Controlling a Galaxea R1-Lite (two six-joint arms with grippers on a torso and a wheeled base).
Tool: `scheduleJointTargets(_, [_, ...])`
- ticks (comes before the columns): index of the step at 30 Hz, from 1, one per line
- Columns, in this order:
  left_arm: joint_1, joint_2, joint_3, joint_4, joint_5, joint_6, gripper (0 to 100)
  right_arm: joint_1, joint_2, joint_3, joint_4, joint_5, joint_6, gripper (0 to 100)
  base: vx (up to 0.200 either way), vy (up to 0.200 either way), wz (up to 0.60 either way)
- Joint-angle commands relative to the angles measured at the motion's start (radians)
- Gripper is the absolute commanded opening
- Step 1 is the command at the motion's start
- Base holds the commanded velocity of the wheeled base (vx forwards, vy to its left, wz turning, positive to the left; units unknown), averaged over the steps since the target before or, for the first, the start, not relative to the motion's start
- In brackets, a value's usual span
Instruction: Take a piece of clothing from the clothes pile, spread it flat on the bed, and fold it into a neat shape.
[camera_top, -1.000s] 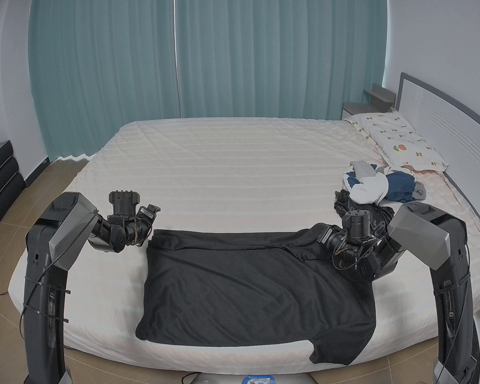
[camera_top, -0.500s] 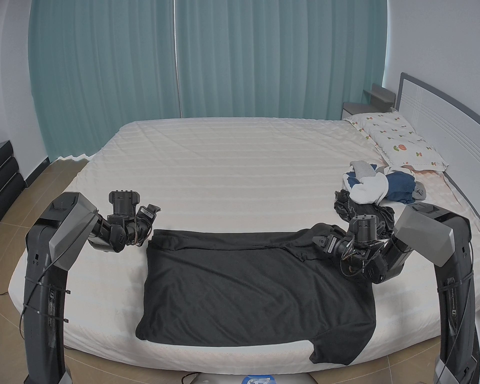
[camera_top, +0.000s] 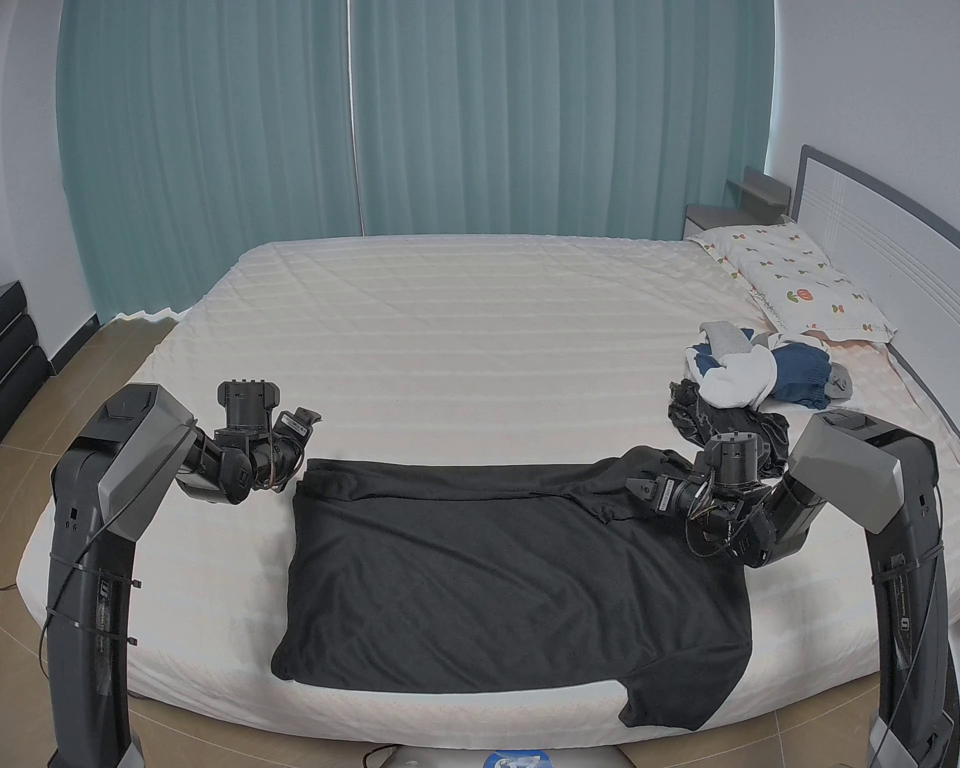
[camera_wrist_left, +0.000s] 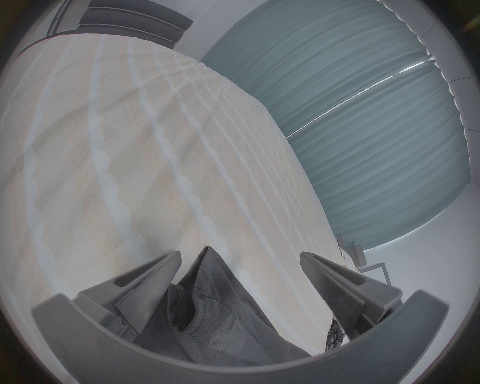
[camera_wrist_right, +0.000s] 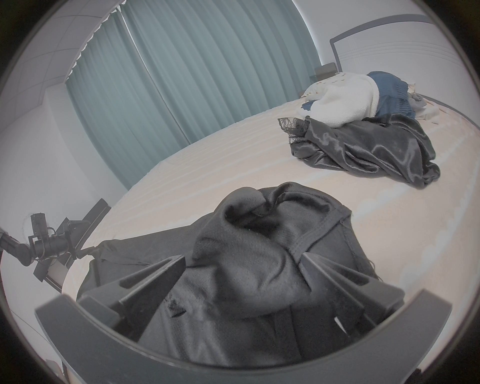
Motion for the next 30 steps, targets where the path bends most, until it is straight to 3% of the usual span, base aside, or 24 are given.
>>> scheduleJointTargets(1, [0.001, 0.0, 0.0, 0.001, -0.001, -0.001, 100, 0.01, 0.048, -0.049, -0.008, 0.016, -0.008, 0, 0.0, 0.0, 0.0])
scheduleJointTargets(11, [0.001, 0.002, 0.0, 0.001, 0.001, -0.001, 100, -0.012, -0.002, -0.122, -0.071, 0.053, 0.002, 0, 0.0, 0.0, 0.0])
scheduleJointTargets(16, [0.001, 0.002, 0.0, 0.001, 0.002, -0.001, 100, -0.008, 0.034, -0.294, -0.054, 0.036, 0.05, 0, 0.0, 0.0, 0.0])
scheduleJointTargets(21, [-0.001, 0.002, 0.0, 0.001, 0.002, -0.001, 100, -0.005, 0.097, -0.483, -0.03, -0.039, 0.139, 0, 0.0, 0.0, 0.0])
scheduleJointTargets(22, [-0.001, 0.002, 0.0, 0.001, 0.002, -0.001, 100, -0.01, 0.163, -0.625, 0.028, -0.096, 0.167, 0, 0.0, 0.0, 0.0])
scheduleJointTargets(26, [-0.001, 0.002, 0.0, 0.001, 0.002, -0.001, 100, -0.012, 0.289, -0.831, 0.143, -0.182, 0.171, 0, 0.0, 0.0, 0.0])
scheduleJointTargets(30, [-0.001, 0.002, 0.002, 0.001, 0.004, -0.001, 100, -0.002, 0.331, -0.838, 0.194, -0.183, 0.167, 0, 0.0, 0.0, 0.0])
